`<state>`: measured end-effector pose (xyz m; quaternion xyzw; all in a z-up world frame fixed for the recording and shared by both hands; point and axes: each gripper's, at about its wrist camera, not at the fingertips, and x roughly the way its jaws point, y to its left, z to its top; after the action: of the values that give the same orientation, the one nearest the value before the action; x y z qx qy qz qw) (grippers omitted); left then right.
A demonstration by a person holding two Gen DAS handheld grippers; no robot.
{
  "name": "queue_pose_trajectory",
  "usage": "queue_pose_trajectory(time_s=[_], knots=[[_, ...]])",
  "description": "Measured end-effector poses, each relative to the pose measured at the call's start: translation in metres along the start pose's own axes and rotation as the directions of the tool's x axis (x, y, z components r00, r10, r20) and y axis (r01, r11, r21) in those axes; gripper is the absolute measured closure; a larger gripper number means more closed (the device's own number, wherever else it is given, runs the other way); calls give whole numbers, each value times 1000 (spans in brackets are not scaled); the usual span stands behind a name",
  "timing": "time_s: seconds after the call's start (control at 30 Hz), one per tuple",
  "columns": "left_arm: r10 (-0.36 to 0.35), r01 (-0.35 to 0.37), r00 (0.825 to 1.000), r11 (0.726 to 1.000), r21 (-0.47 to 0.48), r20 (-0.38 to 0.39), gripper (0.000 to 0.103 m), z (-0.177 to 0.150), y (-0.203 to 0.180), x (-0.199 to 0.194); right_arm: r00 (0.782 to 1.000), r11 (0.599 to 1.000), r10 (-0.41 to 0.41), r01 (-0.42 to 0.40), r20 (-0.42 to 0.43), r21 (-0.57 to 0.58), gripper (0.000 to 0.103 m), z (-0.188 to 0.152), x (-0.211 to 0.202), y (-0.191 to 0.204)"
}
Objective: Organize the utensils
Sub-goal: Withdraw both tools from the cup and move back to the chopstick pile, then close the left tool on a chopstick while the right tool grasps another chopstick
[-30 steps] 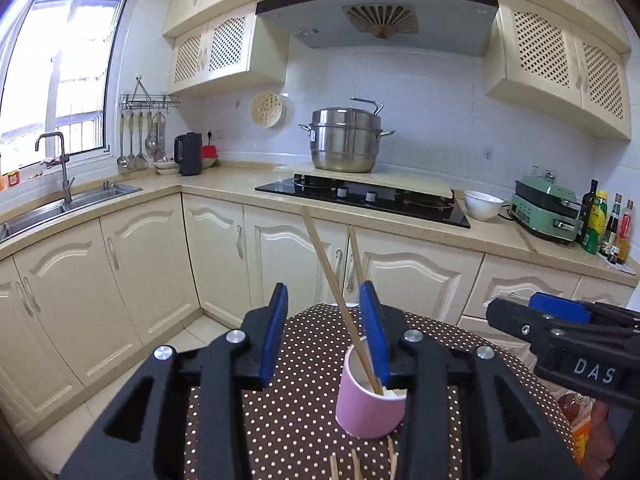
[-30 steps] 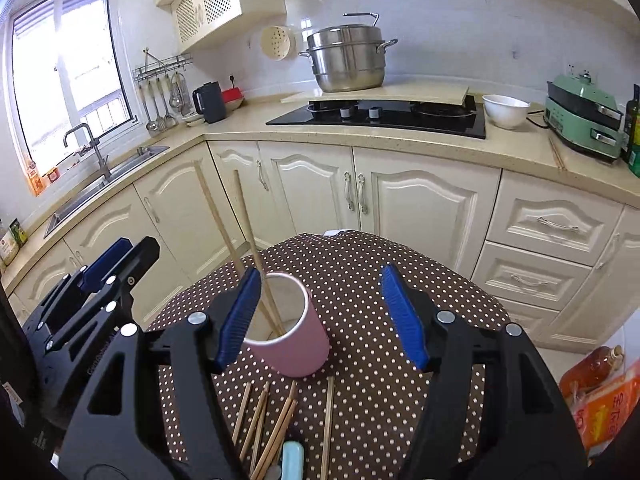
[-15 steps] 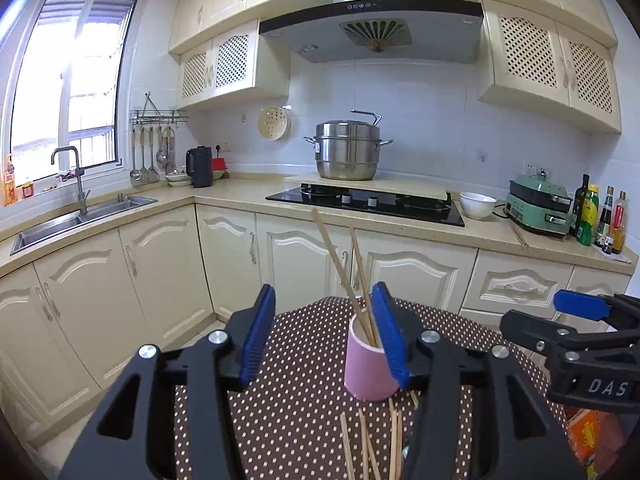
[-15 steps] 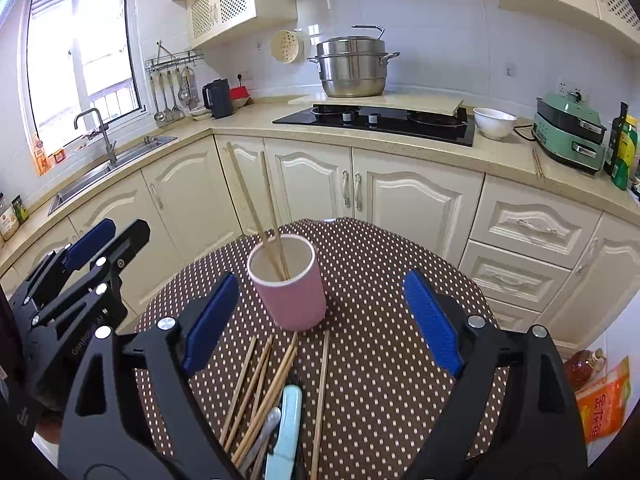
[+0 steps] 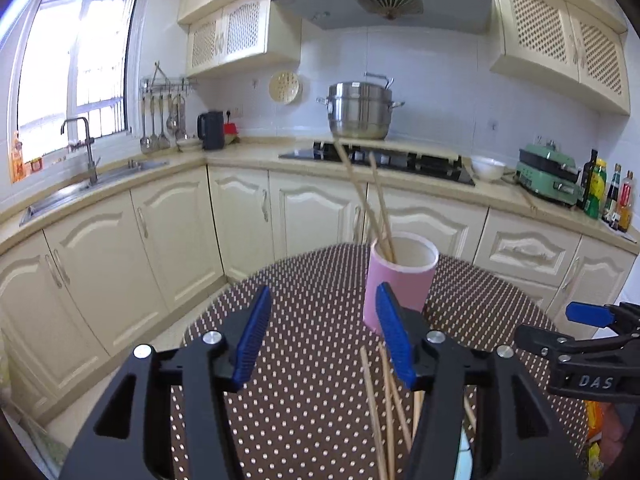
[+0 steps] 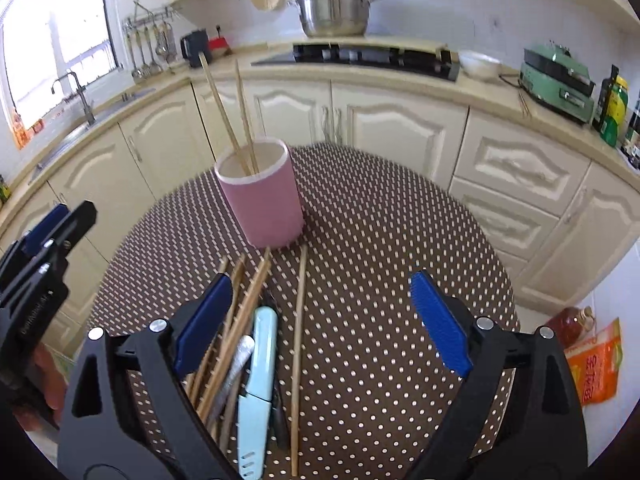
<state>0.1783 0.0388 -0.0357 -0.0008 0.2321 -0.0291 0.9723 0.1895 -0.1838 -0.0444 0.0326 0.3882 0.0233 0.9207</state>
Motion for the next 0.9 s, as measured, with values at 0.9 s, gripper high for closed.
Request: queue_pose_trajectory(time_s=[0.9], knots=[[-33,15,950,998,-61,-310,49,-64,30,102,977,998,-69,65,-201,-26,14,-13,138,-8]])
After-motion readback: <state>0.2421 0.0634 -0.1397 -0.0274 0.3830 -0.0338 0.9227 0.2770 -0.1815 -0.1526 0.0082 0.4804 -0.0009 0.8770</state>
